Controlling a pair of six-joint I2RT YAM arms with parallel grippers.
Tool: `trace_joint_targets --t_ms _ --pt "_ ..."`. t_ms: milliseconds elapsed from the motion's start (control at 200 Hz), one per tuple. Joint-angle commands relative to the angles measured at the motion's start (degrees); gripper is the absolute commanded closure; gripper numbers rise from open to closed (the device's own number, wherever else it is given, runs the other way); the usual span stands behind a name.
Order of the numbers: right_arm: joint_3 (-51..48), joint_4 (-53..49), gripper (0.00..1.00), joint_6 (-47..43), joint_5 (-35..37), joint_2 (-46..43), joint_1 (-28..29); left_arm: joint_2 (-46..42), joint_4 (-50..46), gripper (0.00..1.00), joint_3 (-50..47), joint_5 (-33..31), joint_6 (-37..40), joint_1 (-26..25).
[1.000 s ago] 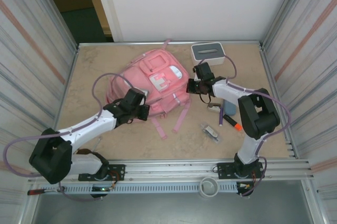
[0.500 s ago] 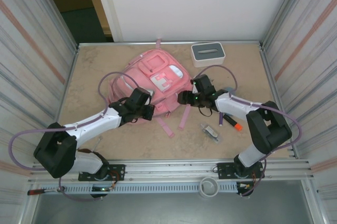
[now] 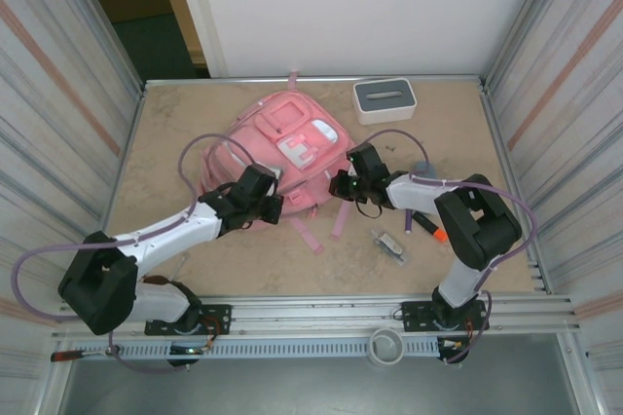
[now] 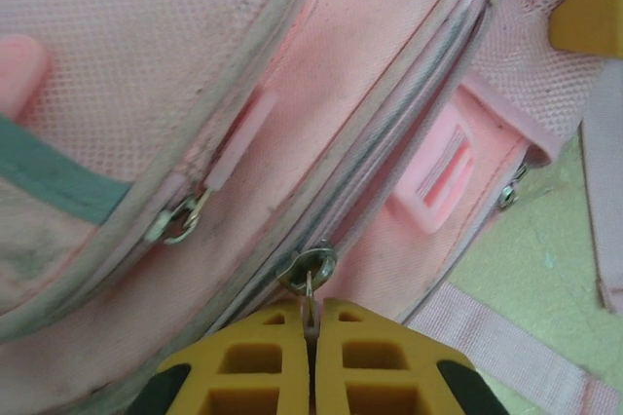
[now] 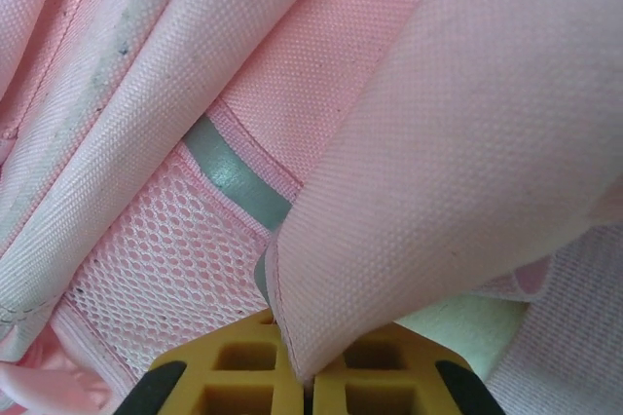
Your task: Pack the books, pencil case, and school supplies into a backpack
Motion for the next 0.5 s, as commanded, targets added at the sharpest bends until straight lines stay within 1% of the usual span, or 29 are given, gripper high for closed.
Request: trace_joint_targets --t_ms 0,110,215,381,496 --pt "0.1 1.37 1.0 -2.66 1.73 -0.96 -3.29 -4.01 -3.35 1.0 -1.45 -4.2 1.53 2.34" --pt "2.6 -1.52 1.0 -6.01 0.11 -1.04 -4.88 -5.25 -4.76 1.0 -2.37 -4.32 2.17 4.66" --pt "5.96 -5.24 1.0 -9.17 -0.2 -0.52 -5.44 -5.35 -5.87 1.0 -2.33 -4.56 3.21 4.99" --pt "12.19 -7.6 1.0 -10.72 -3.26 3.14 -5.62 -5.26 -3.99 1.0 -2.09 1.51 3.3 4.27" --pt "17.01 -8.96 1.0 -11.02 -4.21 6.28 -5.75 -4.21 -1.41 1.0 -1.07 4.65 2.34 1.9"
